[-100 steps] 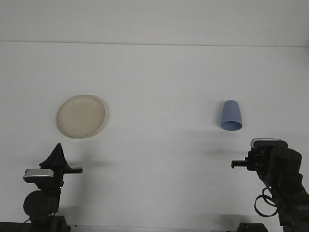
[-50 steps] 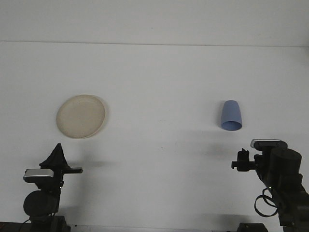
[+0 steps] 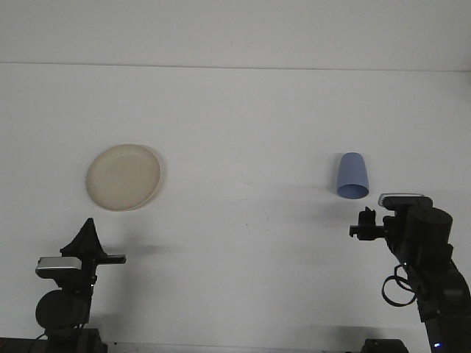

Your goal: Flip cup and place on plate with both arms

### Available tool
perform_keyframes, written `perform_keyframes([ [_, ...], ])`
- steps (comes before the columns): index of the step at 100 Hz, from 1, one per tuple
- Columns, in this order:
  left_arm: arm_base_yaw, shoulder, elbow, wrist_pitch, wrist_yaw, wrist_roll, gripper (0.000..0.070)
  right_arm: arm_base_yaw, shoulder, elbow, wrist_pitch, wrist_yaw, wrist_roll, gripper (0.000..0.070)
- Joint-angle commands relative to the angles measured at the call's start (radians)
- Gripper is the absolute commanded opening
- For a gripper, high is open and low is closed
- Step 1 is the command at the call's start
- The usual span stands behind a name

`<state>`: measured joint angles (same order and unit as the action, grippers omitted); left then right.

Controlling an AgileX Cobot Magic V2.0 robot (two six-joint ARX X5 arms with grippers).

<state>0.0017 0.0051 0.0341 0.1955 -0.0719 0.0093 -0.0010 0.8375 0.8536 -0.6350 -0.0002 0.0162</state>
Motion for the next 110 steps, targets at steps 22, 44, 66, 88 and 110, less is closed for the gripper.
perform_keyframes([
  [22,0.001,-0.002,-0.020,0.015,0.005,0.000,0.0011,0.000,0.014,-0.158,0.261,-0.002,0.019,0.0457],
  [44,0.001,-0.002,-0.020,0.015,0.005,0.000,0.0011,0.000,0.015,-0.369,0.565,-0.002,0.048,0.0457],
  [66,0.001,-0.002,-0.020,0.015,0.005,0.000,0.0011,-0.001,0.048,-0.480,0.769,0.000,0.059,0.0457],
  [88,0.001,-0.002,-0.020,0.015,0.005,0.000,0.0011,-0.030,0.188,-0.480,0.897,-0.003,0.026,0.0457],
  [110,0.001,-0.002,-0.020,0.015,0.005,0.000,0.0011,-0.089,0.372,-0.480,1.095,-0.075,0.010,0.0457],
])
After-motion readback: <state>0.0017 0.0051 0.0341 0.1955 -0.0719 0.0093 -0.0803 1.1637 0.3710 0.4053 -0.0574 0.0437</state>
